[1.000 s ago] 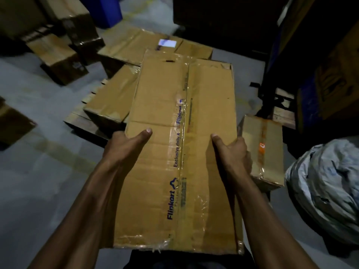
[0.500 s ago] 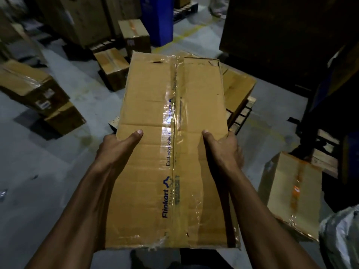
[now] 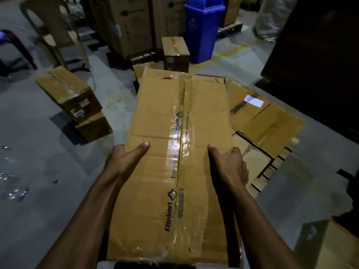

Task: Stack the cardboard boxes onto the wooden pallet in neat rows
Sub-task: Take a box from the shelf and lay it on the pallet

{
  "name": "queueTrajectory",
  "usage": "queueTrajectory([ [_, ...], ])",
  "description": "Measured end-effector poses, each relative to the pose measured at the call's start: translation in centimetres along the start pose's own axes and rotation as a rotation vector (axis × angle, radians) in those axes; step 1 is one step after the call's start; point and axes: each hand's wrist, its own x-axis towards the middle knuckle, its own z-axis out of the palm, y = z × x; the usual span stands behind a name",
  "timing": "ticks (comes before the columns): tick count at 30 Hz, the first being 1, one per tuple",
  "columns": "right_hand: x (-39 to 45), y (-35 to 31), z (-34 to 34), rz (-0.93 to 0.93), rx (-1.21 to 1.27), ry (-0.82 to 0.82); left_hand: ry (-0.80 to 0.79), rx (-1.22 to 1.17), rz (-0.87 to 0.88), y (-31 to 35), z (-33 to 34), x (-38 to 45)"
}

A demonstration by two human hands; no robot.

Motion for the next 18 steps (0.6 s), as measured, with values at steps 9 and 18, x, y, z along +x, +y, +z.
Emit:
queueTrajectory([
  [9, 5.0, -9.0, 12.2, 0.064, -0.028, 0.05, -0.029, 0.023, -0.036, 0.1, -6.9, 15.7],
  [18, 8.5, -19.5, 23.5, 0.197, 0.015, 0.165, -0.185, 0.122, 0.006, 3.9, -15.4, 33.1],
])
